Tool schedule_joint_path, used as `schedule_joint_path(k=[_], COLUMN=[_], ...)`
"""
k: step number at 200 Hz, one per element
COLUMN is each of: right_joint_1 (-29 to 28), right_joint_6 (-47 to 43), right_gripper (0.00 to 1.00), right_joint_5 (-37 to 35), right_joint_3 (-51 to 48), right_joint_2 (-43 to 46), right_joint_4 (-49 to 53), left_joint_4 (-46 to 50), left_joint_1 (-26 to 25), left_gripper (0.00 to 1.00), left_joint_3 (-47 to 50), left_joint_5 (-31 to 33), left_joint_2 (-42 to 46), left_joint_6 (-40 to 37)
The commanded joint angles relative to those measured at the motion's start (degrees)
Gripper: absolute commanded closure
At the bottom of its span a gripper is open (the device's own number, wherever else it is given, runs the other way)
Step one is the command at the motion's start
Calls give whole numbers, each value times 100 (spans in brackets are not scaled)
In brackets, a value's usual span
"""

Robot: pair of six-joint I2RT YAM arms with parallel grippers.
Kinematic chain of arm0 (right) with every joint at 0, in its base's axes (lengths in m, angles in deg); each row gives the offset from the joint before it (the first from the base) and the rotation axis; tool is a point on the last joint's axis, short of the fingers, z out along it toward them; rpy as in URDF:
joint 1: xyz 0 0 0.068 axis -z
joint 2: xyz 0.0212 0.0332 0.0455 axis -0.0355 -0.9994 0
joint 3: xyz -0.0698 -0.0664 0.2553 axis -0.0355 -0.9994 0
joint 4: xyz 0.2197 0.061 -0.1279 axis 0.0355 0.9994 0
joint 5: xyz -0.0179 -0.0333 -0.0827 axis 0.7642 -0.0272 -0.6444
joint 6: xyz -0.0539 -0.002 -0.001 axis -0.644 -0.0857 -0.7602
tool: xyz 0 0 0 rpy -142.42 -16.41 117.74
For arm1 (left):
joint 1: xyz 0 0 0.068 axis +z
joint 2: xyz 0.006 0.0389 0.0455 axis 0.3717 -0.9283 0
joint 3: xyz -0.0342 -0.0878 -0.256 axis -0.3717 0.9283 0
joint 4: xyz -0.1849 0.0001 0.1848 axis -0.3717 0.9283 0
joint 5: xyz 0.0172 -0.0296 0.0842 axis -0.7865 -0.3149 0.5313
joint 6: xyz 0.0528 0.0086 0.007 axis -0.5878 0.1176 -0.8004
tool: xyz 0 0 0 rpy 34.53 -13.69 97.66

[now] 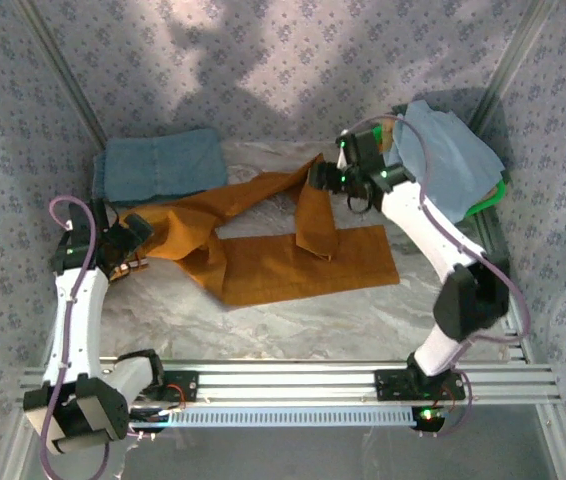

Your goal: Fold and stack the trousers

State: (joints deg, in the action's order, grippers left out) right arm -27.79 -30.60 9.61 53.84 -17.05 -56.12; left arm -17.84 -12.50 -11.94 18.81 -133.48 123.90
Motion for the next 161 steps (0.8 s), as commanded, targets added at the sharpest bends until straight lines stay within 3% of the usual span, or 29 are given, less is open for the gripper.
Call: schedule_joint_path(k=[1,27,51,62,70,89,119,161], right_joint_1=[-300,-511,-519,-520,-504,-509,-505,-488], right_joint_6=[62,180,198,202,208,202,164,140], right_gripper=[31,32,33,33,33,33,33,31], right_joint_5=[-104,-100,-154,-158,-151,-49,103,403], right_joint_3=[-937,-1847,-2311,-2418,-2460,-2520,-2622,-2963], right_joint_2=[552,899,1061,1055,1027,981,964,803], right_joint_4=[-195,-155,-135,-170,-189,-282,-408,-598], left_joint_4=[279,725,688,582,664,547,177,29], left_joint_1=[-635,-2373,-3887,-4628,-4914,-4942,-4884,-4573], left_gripper=[3,15,46,53,58,79,78,48], left_joint_3=[-257,-560,-732,-790,-850,-644,-70,375], left_joint_5=[623,1934,2607,2956,3182,3205,3309,3903], left_joint_2=[346,285,-146,-525,-894,-1644,-2186,-2693], left_joint_6=[-183,-91,153,133,195,317,550,930])
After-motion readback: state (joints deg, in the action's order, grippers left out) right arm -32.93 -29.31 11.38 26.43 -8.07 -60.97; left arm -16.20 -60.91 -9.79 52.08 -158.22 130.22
